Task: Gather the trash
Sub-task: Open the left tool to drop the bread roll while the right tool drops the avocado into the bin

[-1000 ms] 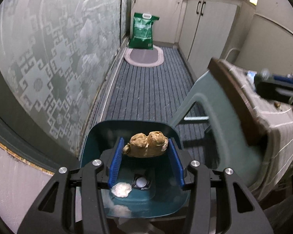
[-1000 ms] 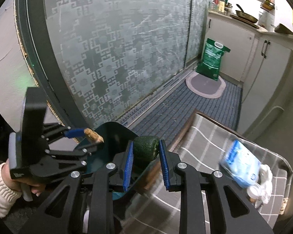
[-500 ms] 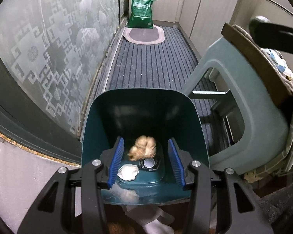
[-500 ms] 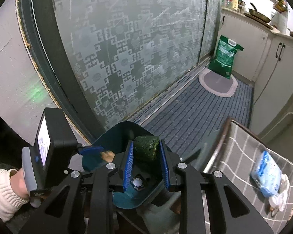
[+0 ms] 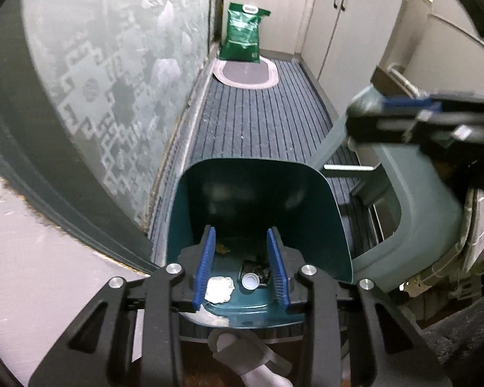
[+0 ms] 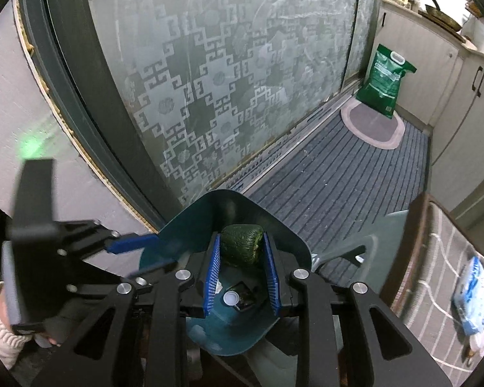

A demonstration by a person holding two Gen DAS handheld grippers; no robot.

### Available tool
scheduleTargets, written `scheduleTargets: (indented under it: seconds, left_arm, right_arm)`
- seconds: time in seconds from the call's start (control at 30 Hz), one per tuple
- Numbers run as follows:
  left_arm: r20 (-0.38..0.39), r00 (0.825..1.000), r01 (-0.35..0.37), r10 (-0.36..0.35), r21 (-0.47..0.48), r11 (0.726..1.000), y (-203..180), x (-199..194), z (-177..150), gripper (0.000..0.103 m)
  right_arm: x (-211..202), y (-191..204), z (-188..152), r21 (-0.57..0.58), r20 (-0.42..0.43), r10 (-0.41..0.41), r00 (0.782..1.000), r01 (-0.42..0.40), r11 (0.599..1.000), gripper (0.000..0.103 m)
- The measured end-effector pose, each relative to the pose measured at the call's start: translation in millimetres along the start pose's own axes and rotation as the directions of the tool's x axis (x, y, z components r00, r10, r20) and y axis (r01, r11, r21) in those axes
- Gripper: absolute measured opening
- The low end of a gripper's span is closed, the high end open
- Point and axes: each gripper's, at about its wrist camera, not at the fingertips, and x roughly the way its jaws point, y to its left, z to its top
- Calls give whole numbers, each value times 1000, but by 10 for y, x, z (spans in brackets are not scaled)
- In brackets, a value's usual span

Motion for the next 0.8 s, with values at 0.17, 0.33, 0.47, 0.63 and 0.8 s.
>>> scheduleTargets:
  seconds: [0.17,0.33,0.47,0.63,0.8]
  left_arm:
    - [36,999,1,0,-44,999,149,-177,3,26]
    - [88,996,1,5,-62,998,210,-396,32,24]
    - [127,992,2,7,-68,998,234,-545,51,20]
    - [161,987,4,7,-67,998,220,-699,65,18]
    - [192,981,13,-1,-65,998,217,-833,56,17]
  right_arm:
    - [217,59,-42,-5,-52,17,999,-18,1000,26]
    - [438,128,-104,-20,-109,17,994,-19,1000,26]
    - [603,192,-156,-39,-155,11,988,-18,999,26]
    - [811,257,-240,-64,-212,-5,977,-9,998,26]
    - [1009,281,-340,-92,-267,-29,963,5,996,26]
